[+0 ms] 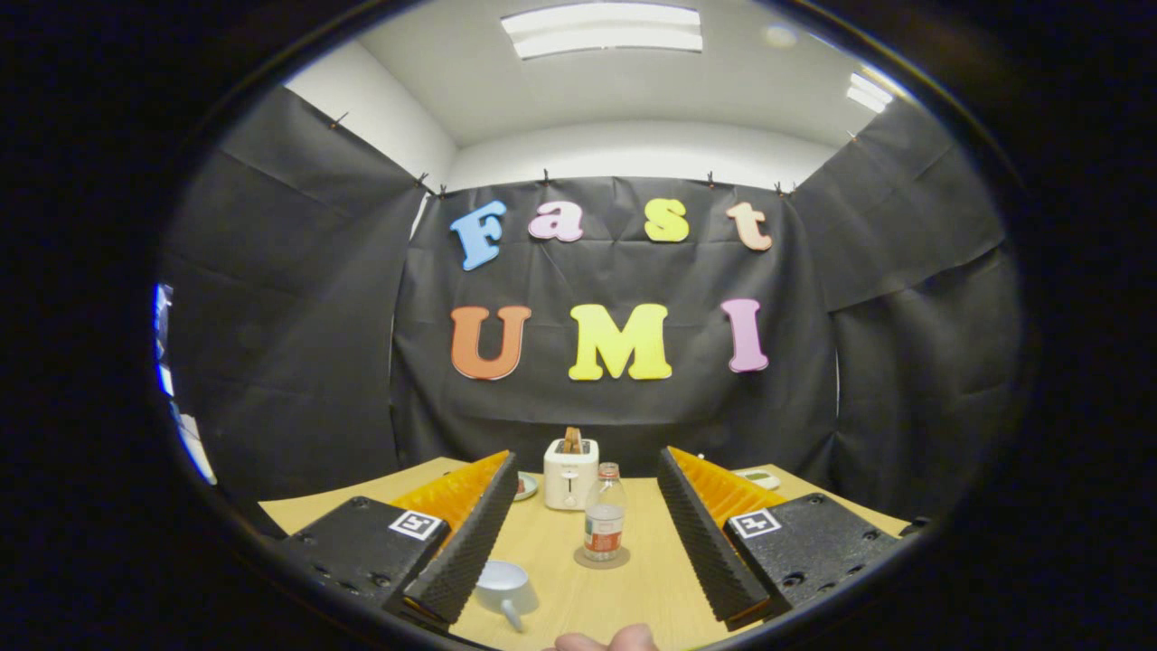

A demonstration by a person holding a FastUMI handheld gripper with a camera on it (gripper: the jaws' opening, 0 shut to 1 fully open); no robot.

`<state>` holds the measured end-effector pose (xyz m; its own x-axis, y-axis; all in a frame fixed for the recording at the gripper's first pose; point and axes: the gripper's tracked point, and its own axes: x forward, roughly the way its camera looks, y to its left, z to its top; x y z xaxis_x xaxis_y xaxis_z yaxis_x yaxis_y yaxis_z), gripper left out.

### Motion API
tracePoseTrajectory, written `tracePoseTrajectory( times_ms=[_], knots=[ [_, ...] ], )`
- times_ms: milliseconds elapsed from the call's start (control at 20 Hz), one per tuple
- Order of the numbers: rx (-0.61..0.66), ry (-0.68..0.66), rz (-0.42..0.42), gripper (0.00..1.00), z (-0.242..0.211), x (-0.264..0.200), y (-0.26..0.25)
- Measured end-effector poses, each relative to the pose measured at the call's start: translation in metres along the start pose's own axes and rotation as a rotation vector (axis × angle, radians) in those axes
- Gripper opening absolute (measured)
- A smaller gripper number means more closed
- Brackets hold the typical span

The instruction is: Take the bottle from table, then pour the juice into the cup, finally place the bottle on the coaster

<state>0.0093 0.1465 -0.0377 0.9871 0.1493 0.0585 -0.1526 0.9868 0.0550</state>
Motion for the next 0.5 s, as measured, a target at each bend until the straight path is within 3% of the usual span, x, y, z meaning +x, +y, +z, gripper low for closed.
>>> tracePoseTrajectory(
  times_ms=[500],
  knots=[
    [0.002,-0.006,0.010,1.00,-0.0046,0.0006,0.0083]
  ],
)
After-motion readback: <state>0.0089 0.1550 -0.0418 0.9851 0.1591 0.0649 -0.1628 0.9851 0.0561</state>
